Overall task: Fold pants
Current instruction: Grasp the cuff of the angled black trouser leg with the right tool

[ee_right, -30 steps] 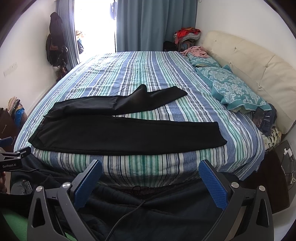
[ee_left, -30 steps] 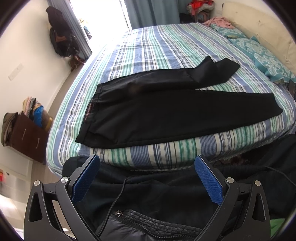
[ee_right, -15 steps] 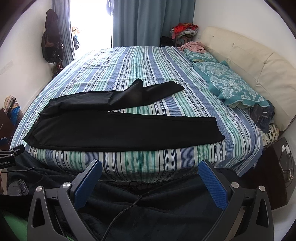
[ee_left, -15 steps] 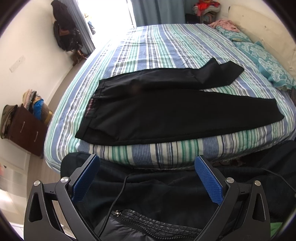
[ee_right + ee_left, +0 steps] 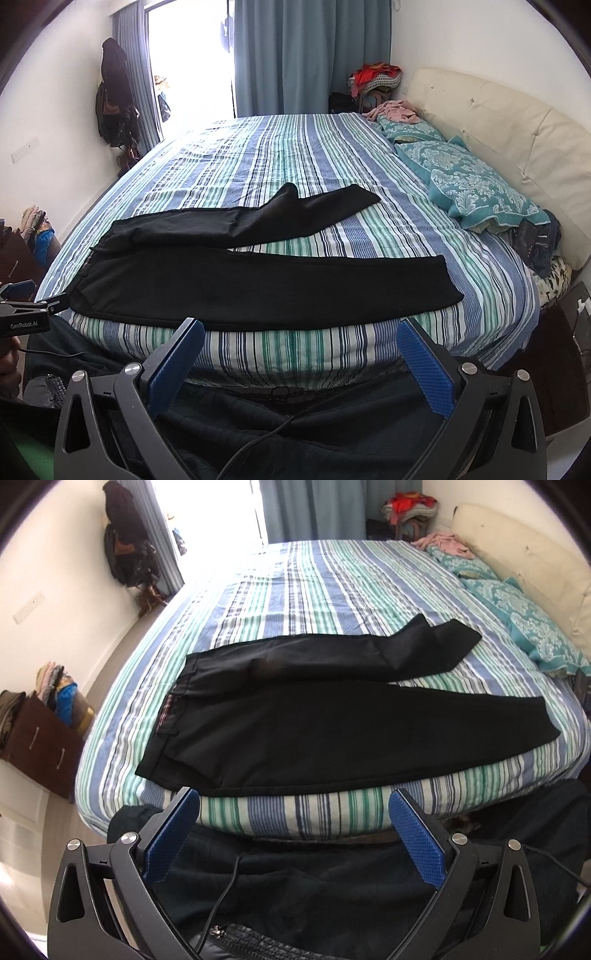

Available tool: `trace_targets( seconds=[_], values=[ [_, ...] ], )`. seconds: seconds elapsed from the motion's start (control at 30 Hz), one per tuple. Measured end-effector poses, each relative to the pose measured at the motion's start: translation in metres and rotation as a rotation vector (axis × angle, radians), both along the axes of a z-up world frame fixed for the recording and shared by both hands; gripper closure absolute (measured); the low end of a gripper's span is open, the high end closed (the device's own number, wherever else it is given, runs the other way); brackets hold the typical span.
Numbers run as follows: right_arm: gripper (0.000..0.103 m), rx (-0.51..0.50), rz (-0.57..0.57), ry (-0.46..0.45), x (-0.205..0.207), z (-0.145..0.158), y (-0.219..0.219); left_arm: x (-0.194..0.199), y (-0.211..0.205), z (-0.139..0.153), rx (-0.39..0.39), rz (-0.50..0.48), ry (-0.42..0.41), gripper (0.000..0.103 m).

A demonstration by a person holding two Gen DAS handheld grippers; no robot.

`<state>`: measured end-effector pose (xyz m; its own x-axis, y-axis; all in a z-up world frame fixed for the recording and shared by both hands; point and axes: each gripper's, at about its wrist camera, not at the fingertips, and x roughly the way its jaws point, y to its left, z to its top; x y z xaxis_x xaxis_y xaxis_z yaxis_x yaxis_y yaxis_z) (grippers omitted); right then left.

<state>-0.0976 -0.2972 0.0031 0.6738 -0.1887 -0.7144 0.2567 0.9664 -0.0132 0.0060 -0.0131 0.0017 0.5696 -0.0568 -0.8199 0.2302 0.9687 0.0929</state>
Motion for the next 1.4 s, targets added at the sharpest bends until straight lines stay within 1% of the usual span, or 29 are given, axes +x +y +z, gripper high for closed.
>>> trace_targets(
  seconds=[0.07,0.1,0.2,0.23,0.27,0.3,0.33,0.37,0.43,0.5,0.57,0.63,0.67,0.73,0.8,0.83,0.87,0.9,0.93,1.0,1.07,1.1,1.13,1.17,1.2,1.23,1.27,1.37,1.4],
  values=[
    [0.000,-0.003,0.041,-0.060,0.009,0.007,0.003,0.013,-0.004,0.008,-0.035,0.004,-0.022,0.001],
    [0.000,-0.007,0.065,-0.108,0.013,0.013,0.005,0.020,-0.007,0.012,-0.055,0.007,-0.036,0.001],
    [0.000,-0.007,0.156,-0.296,0.027,0.031,0.007,0.043,-0.017,0.025,-0.119,0.001,-0.076,0.001],
    [0.000,0.014,0.197,-0.328,0.037,0.032,0.005,0.051,-0.020,0.029,-0.140,-0.001,-0.092,0.001],
    [0.000,0.049,0.236,-0.333,0.052,0.028,0.001,0.059,-0.024,0.032,-0.154,0.002,-0.106,0.001],
    [0.000,0.096,0.275,-0.270,0.073,0.020,-0.004,0.067,-0.028,0.034,-0.162,0.006,-0.116,0.001],
    [0.000,0.128,0.301,-0.172,0.097,0.009,-0.010,0.075,-0.031,0.035,-0.166,0.007,-0.124,0.001],
    [0.000,0.134,0.313,-0.114,0.116,-0.001,-0.018,0.083,-0.036,0.035,-0.164,0.008,-0.128,0.001],
    [0.000,0.110,0.335,-0.112,0.148,-0.014,-0.042,0.097,-0.043,0.031,-0.147,0.013,-0.132,0.001],
    [0.000,0.075,0.343,-0.107,0.187,-0.023,-0.079,0.107,-0.049,0.023,-0.130,0.017,-0.121,0.001],
    [0.000,0.072,0.336,-0.071,0.237,-0.034,-0.127,0.115,-0.052,0.009,-0.119,0.025,-0.089,0.001],
    [0.000,0.094,0.286,-0.010,0.296,-0.050,-0.187,0.122,-0.053,-0.008,-0.109,0.041,-0.046,0.001],
    [0.000,0.104,0.268,0.039,0.326,-0.061,-0.217,0.125,-0.054,-0.016,-0.103,0.052,-0.023,0.001],
    [0.000,0.088,0.222,0.138,0.388,-0.085,-0.269,0.129,-0.054,-0.031,-0.090,0.075,0.018,0.001],
    [0.002,0.067,0.204,0.300,0.444,-0.126,-0.312,0.135,-0.055,-0.044,-0.071,0.097,0.056,0.001],
    [0.005,0.074,0.175,0.379,0.464,-0.148,-0.333,0.137,-0.055,-0.048,-0.062,0.106,0.071,0.001],
    [0.019,0.099,0.133,0.431,0.476,-0.169,-0.354,0.139,-0.056,-0.052,-0.052,0.114,0.082,0.001],
    [0.030,0.136,0.075,0.452,0.484,-0.186,-0.374,0.141,-0.057,-0.056,-0.043,0.120,0.091,0.001],
    [0.031,0.191,0.016,0.448,0.486,-0.200,-0.392,0.143,-0.058,-0.059,-0.035,0.124,0.099,0.001],
    [0.031,0.301,-0.088,0.387,0.481,-0.219,-0.420,0.145,-0.061,-0.065,-0.021,0.124,0.115,0.001],
    [0.031,0.418,-0.125,0.325,0.477,-0.234,-0.436,0.148,-0.067,-0.073,-0.006,0.115,0.140,0.001],
    [0.036,0.444,-0.116,0.303,0.475,-0.238,-0.437,0.149,-0.070,-0.077,0.001,0.109,0.151,0.001],
    [0.040,0.452,-0.091,0.298,0.475,-0.242,-0.435,0.150,-0.072,-0.079,0.005,0.102,0.162,0.001],
    [0.054,0.446,-0.049,0.311,0.476,-0.244,-0.430,0.149,-0.075,-0.081,0.006,0.095,0.171,0.001],
    [0.070,0.388,-0.017,0.342,0.477,-0.244,-0.423,0.148,-0.078,-0.083,0.005,0.089,0.179,0.001],
    [0.077,0.330,0.007,0.355,0.476,-0.240,-0.416,0.147,-0.080,-0.083,0.003,0.084,0.186,0.001],
    [0.082,0.326,0.020,0.340,0.472,-0.234,-0.415,0.145,-0.082,-0.082,-0.001,0.079,0.189,0.001],
    [0.083,0.359,0.003,0.282,0.444,-0.202,-0.412,0.138,-0.083,-0.074,-0.017,0.063,0.172,0.001],
    [0.083,0.353,0.002,0.276,0.429,-0.191,-0.412,0.137,-0.084,-0.072,-0.022,0.061,0.165,0.001]
  ],
)
